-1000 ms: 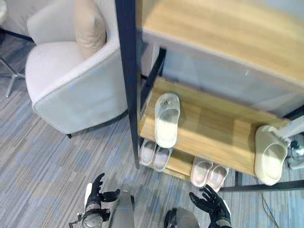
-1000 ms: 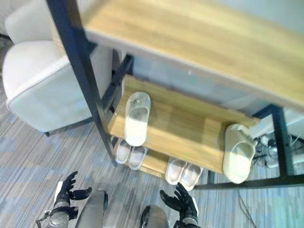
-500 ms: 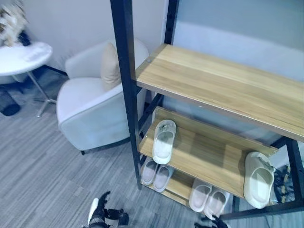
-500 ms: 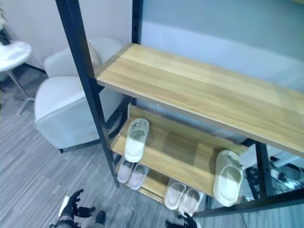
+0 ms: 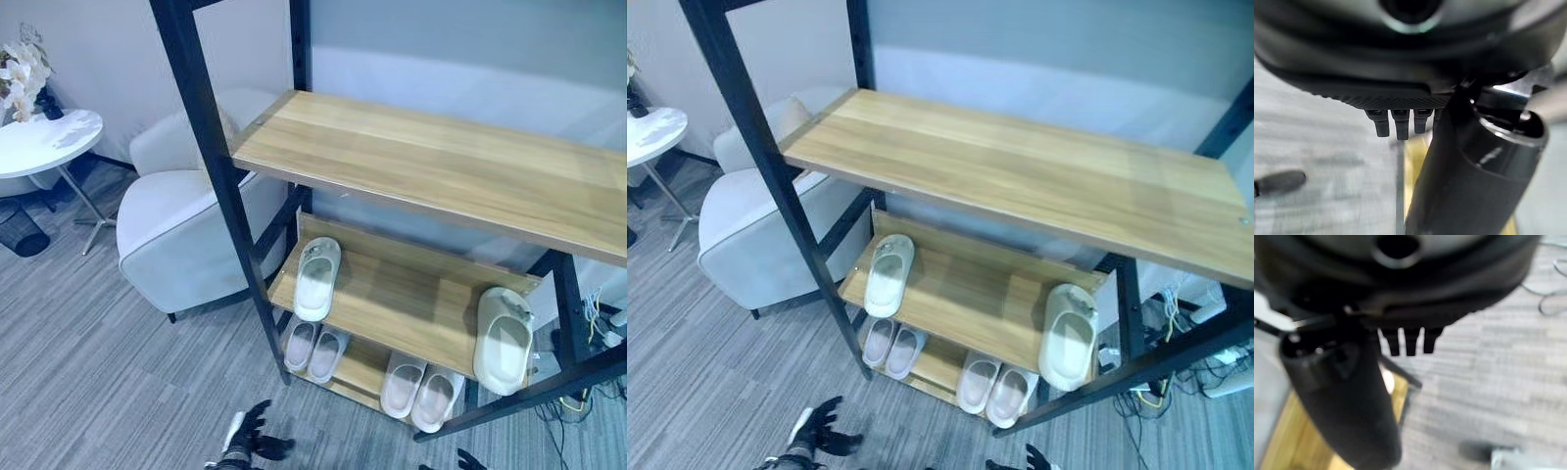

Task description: Arrange the slippers neatly on the shoe rack.

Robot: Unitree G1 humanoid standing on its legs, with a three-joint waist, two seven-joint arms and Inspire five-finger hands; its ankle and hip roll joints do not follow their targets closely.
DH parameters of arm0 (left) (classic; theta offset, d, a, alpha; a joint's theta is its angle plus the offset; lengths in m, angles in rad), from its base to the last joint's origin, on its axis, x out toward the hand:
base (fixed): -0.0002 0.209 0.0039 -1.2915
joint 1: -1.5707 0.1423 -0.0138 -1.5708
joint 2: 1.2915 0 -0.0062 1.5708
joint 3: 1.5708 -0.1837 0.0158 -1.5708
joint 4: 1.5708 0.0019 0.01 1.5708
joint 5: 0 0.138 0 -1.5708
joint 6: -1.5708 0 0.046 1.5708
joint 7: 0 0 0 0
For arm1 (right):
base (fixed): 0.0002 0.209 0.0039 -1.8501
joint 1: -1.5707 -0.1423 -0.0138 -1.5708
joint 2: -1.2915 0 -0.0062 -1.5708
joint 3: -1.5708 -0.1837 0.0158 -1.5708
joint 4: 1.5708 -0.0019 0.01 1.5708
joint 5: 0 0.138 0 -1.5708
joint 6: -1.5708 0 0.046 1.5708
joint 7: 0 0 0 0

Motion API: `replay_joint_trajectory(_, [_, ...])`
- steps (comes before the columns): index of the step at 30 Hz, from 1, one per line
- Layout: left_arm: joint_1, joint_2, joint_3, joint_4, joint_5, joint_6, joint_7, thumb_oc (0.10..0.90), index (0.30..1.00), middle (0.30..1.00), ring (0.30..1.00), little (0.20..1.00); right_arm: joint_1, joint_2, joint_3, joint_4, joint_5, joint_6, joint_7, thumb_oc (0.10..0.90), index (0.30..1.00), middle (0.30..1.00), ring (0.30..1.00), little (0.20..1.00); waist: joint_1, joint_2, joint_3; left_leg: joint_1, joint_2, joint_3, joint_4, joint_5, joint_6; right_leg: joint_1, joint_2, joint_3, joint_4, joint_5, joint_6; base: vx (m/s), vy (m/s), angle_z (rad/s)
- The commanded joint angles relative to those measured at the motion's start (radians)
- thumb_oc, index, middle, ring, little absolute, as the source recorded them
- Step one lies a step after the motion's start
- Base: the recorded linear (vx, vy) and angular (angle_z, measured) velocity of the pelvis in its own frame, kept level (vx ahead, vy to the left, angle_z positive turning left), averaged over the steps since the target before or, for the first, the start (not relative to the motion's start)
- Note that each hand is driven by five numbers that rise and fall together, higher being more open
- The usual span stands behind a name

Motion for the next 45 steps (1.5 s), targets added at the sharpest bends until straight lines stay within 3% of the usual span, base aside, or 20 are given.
replay_joint_trajectory(1, [-0.083, 0.049, 0.073, -0.053, 0.036, -0.050, 0.030, 0.800, 0.900, 0.900, 0.900, 0.900, 0.000, -0.012, 0.025, -0.086, -0.053, -0.022, -0.006, 0.800, 0.900, 0.900, 0.900, 0.900, 0.011, 0.033, 0.031, -0.036, -0.006, 0.048, 0.047, -0.054, -0.008, -0.056, -0.091, -0.035, 0.103, 0.000, 0.150, -0.08, -0.004, -0.80])
replay_joint_trajectory(4, [-0.090, 0.065, 0.069, -0.084, 0.031, -0.053, 0.027, 0.800, 0.900, 0.900, 0.900, 0.900, 0.002, -0.013, 0.023, -0.073, -0.072, -0.012, -0.006, 0.800, 0.900, 0.900, 0.900, 0.900, 0.010, 0.048, 0.030, -0.020, 0.006, 0.046, 0.026, -0.046, -0.007, -0.065, -0.119, -0.057, 0.131, -0.002, 0.147, -0.05, -0.017, -0.44])
replay_joint_trajectory(5, [-0.091, 0.084, 0.046, -0.125, 0.037, -0.056, 0.015, 0.800, 0.900, 0.900, 0.900, 0.900, 0.011, -0.021, 0.020, -0.054, -0.106, 0.001, -0.013, 0.800, 0.900, 0.900, 0.900, 0.900, 0.006, 0.058, 0.022, -0.006, 0.007, 0.050, 0.008, -0.041, -0.006, -0.050, -0.141, -0.054, 0.114, 0.011, 0.150, 0.00, -0.042, -0.15])
replay_joint_trajectory(7, [-0.091, 0.099, -0.006, -0.160, 0.062, -0.049, -0.026, 0.800, 0.900, 0.900, 0.900, 0.900, 0.020, -0.031, 0.010, -0.024, -0.120, 0.017, -0.003, 0.800, 0.900, 0.900, 0.900, 0.900, 0.007, 0.047, -0.007, 0.003, -0.022, 0.067, -0.016, -0.042, -0.007, 0.022, -0.160, -0.066, 0.000, 0.016, 0.159, 0.03, -0.053, -0.01])
replay_joint_trajectory(12, [-0.032, 0.139, -0.043, -0.331, -0.021, -0.044, -0.128, 0.800, 0.900, 0.900, 0.900, 0.900, 0.046, -0.051, 0.016, -0.013, -0.138, 0.033, 0.022, 0.800, 0.900, 0.900, 0.900, 0.900, 0.010, 0.057, -0.030, 0.019, -0.014, 0.085, -0.045, -0.031, -0.019, 0.050, -0.133, -0.059, -0.073, 0.029, 0.159, 0.02, -0.081, -0.04])
replay_joint_trajectory(16, [0.037, 0.253, -0.103, -0.631, -0.118, -0.003, -0.256, 0.800, 0.900, 0.900, 0.900, 0.900, 0.069, -0.071, 0.000, -0.014, -0.154, 0.056, 0.025, 0.800, 0.900, 0.900, 0.900, 0.900, 0.007, 0.061, -0.031, 0.012, -0.001, 0.068, -0.045, -0.018, -0.036, 0.094, -0.108, -0.080, -0.143, 0.035, 0.146, -0.01, -0.123, -0.03])
replay_joint_trajectory(23, [0.055, 0.350, -0.111, -0.793, -0.151, 0.029, -0.303, 0.800, 0.900, 0.900, 0.900, 0.900, 0.053, -0.081, -0.003, -0.023, -0.146, 0.070, 0.027, 0.800, 0.900, 0.900, 0.900, 0.900, 0.011, 0.065, -0.023, -0.007, 0.006, 0.059, -0.045, -0.004, -0.047, 0.106, -0.096, -0.095, -0.168, 0.035, 0.140, -0.02, -0.061, 0.07])
replay_joint_trajectory(28, [0.061, 0.463, -0.144, -0.997, -0.171, 0.060, -0.408, 0.800, 0.900, 0.900, 0.900, 0.900, 0.040, -0.071, 0.006, 0.009, -0.153, 0.085, 0.037, 0.800, 0.900, 0.900, 0.900, 0.900, 0.015, 0.079, -0.033, -0.001, 0.011, 0.068, -0.045, -0.008, -0.055, 0.117, -0.093, -0.098, -0.180, 0.027, 0.144, 0.03, -0.034, 0.02])
replay_joint_trajectory(31, [0.034, 0.490, -0.150, -1.070, -0.222, 0.072, -0.438, 0.800, 0.900, 0.900, 0.900, 0.900, 0.033, -0.063, 0.011, 0.032, -0.158, 0.094, 0.042, 0.800, 0.900, 0.900, 0.900, 0.900, 0.012, 0.086, -0.034, 0.006, 0.012, 0.070, -0.045, -0.008, -0.057, 0.125, -0.092, -0.100, -0.180, 0.022, 0.144, 0.03, -0.018, 0.01])
replay_joint_trajectory(35, [-0.006, 0.510, -0.142, -1.125, -0.241, 0.067, -0.439, 0.800, 0.900, 0.900, 0.900, 0.900, 0.032, -0.060, 0.010, 0.039, -0.156, 0.098, 0.048, 0.800, 0.900, 0.900, 0.900, 0.900, 0.011, 0.089, -0.037, 0.015, 0.013, 0.071, -0.045, -0.010, -0.059, 0.135, -0.092, -0.102, -0.180, 0.018, 0.144, 0.05, -0.024, 0.00])
replay_joint_trajectory(41, [-0.114, 0.461, -0.099, -1.137, -0.194, 0.026, -0.348, 0.800, 0.900, 0.900, 0.900, 0.900, 0.034, -0.040, 0.021, 0.035, -0.151, 0.104, 0.063, 0.800, 0.900, 0.900, 0.900, 0.900, 0.007, 0.095, -0.038, 0.025, 0.008, 0.065, -0.045, -0.010, -0.062, 0.147, -0.095, -0.107, -0.180, 0.013, 0.145, 0.04, -0.011, 0.01])
replay_joint_trajectory(43, [-0.162, 0.413, -0.047, -1.114, -0.092, -0.015, -0.224, 0.800, 0.900, 0.900, 0.900, 0.900, 0.048, -0.034, 0.036, 0.025, -0.174, 0.107, 0.057, 0.800, 0.900, 0.900, 0.900, 0.900, 0.007, 0.095, -0.034, 0.024, 0.007, 0.060, -0.045, -0.011, -0.061, 0.146, -0.097, -0.112, -0.180, 0.013, 0.146, 0.04, -0.006, 0.00])
replay_joint_trajectory(45, [-0.181, 0.392, -0.018, -1.103, -0.041, -0.025, -0.171, 0.800, 0.900, 0.900, 0.900, 0.900, 0.057, -0.031, 0.032, 0.022, -0.176, 0.106, 0.052, 0.800, 0.900, 0.900, 0.900, 0.900, 0.008, 0.094, -0.032, 0.025, 0.006, 0.059, -0.045, -0.013, -0.061, 0.144, -0.096, -0.112, -0.180, 0.013, 0.147, 0.05, -0.001, 0.03])
